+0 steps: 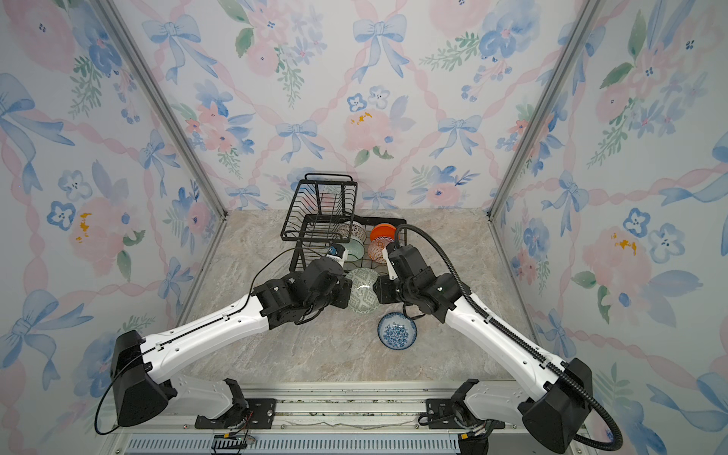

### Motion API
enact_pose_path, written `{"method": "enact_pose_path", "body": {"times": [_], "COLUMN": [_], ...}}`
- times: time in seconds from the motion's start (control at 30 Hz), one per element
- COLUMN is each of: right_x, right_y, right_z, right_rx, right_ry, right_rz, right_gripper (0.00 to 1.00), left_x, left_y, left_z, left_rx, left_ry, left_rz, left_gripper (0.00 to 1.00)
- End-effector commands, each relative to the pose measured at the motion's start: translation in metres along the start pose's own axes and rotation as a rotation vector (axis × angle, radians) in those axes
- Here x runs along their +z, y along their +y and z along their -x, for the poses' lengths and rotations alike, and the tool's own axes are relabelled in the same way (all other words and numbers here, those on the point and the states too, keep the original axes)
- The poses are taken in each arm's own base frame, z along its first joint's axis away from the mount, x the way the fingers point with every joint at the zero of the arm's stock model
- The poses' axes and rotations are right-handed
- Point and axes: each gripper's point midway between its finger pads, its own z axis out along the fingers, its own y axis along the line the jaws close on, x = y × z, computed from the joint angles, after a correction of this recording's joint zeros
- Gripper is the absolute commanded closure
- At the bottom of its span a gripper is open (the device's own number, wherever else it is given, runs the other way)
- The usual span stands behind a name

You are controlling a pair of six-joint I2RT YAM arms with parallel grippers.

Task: Load the bowls into the dish rack
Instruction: 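Hold the green-patterned bowl up while the right gripper closes on its rim, then carry the green-patterned bowl to the rack with the right gripper while the left arm withdraws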

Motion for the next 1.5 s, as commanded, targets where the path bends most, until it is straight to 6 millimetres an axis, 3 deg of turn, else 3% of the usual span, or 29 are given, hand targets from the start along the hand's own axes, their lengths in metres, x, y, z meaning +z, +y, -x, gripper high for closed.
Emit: {"method": "enact_pose_path", "body": {"times": [0.0, 0.33, 0.5, 0.63, 0.73, 0.8, 0.97, 1.1, 1.2, 1.47], "right_x": [-0.004, -0.006, -0.005, -0.008, -0.015, -0.02, -0.034, -0.039, -0.043, -0.039], "right_y": [0.007, 0.003, 0.003, 0.002, -0.001, -0.006, -0.019, -0.031, -0.036, -0.029], "right_z": [0.012, 0.013, 0.011, 0.014, 0.019, 0.022, 0.027, 0.038, 0.056, 0.091], "right_rx": [-0.003, -0.012, -0.014, -0.025, -0.041, -0.058, -0.098, -0.173, -0.247, -0.402], "right_ry": [-0.038, -0.044, -0.045, -0.061, -0.082, -0.096, -0.128, -0.196, -0.299, -0.436], "right_rz": [0.004, -0.02, -0.028, -0.045, -0.069, -0.098, -0.167, -0.225, -0.276, -0.321], "right_gripper": [0.65, 0.8, 0.98, 1.0, 1.0, 1.0, 1.0, 1.0, 1.0, 1.0], "left_x": [-0.009, -0.011, -0.015, -0.018, -0.023, -0.03, -0.051, -0.062, -0.061, -0.064], "left_y": [-0.01, -0.014, -0.015, -0.016, -0.017, -0.016, -0.007, 0.016, 0.044, 0.111], "left_z": [0.019, 0.018, 0.017, 0.018, 0.022, 0.027, 0.039, 0.032, 0.01, -0.035], "left_rx": [-0.004, -0.002, -0.007, -0.002, -0.003, -0.004, -0.021, -0.048, -0.088, -0.179], "left_ry": [-0.056, -0.054, -0.052, -0.057, -0.07, -0.087, -0.147, -0.162, -0.134, -0.084], "left_rz": [-0.033, -0.046, -0.06, -0.072, -0.083, -0.089, -0.087, -0.047, 0.012, 0.131], "left_gripper": [1.0, 1.0, 1.0, 0.99, 0.73, 0.47, 0.04, 0.02, 0.02, 0.02]}}
